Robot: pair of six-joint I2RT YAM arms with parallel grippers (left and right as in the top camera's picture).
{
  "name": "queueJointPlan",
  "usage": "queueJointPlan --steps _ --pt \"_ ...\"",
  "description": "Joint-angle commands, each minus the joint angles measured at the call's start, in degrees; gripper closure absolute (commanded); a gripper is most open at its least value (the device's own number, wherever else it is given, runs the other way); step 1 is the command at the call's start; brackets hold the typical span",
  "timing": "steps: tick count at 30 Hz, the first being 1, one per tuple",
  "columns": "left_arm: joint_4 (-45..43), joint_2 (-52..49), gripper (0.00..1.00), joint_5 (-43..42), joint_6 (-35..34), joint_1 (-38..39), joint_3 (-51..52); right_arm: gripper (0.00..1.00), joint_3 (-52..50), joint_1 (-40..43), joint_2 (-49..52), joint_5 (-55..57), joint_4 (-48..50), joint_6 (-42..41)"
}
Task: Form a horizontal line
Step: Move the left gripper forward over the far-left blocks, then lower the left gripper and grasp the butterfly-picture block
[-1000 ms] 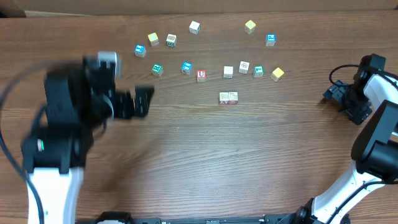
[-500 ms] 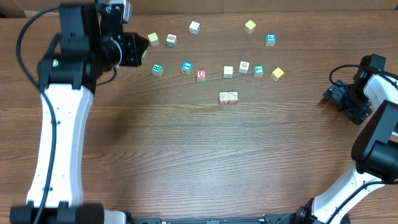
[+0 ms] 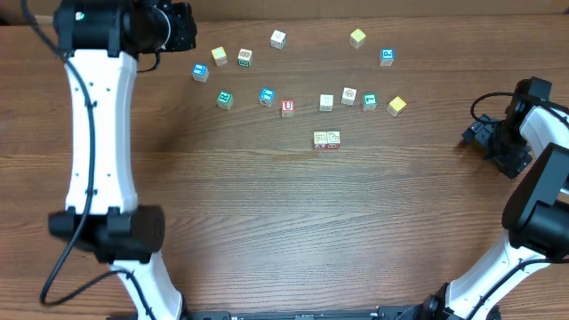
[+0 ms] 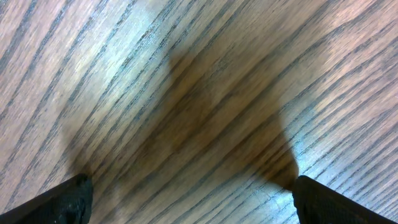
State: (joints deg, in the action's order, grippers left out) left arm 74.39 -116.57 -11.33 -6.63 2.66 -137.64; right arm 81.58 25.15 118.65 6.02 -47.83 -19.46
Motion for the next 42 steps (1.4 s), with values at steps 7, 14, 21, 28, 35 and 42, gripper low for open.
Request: queueJointPlan --steps 7,14,21,28,35,42 --pt "5.8 -14.0 0.55 7.1 3.0 0.5 -1.0 0.00 -0.5 0.3 0.6 1.5 0.0 0.0" --pt "6.8 -21.6 0.57 6.9 2.7 0.5 -1.0 0.00 -0.5 0.3 0.6 1.5 0.0 0.0" --pt "6.5 -26.8 0.67 6.8 -0.1 0.8 -1.0 0.00 -0.5 0.3 0.6 1.5 0.0 0.0" --pt "3.1 -29.8 0.75 3.8 -0.7 0.9 -1.0 0.00 -0.5 0.3 0.6 1.5 0.0 0.0" --pt "-1.0 -30.3 0.78 3.9 -2.9 0.9 -0.3 0.00 -0.5 0.3 0.6 1.5 0.0 0.0" --pt "-0.9 -30.3 0.78 4.1 -2.9 1.0 0.0 0.00 -0.5 0.3 0.6 1.5 0.0 0.0"
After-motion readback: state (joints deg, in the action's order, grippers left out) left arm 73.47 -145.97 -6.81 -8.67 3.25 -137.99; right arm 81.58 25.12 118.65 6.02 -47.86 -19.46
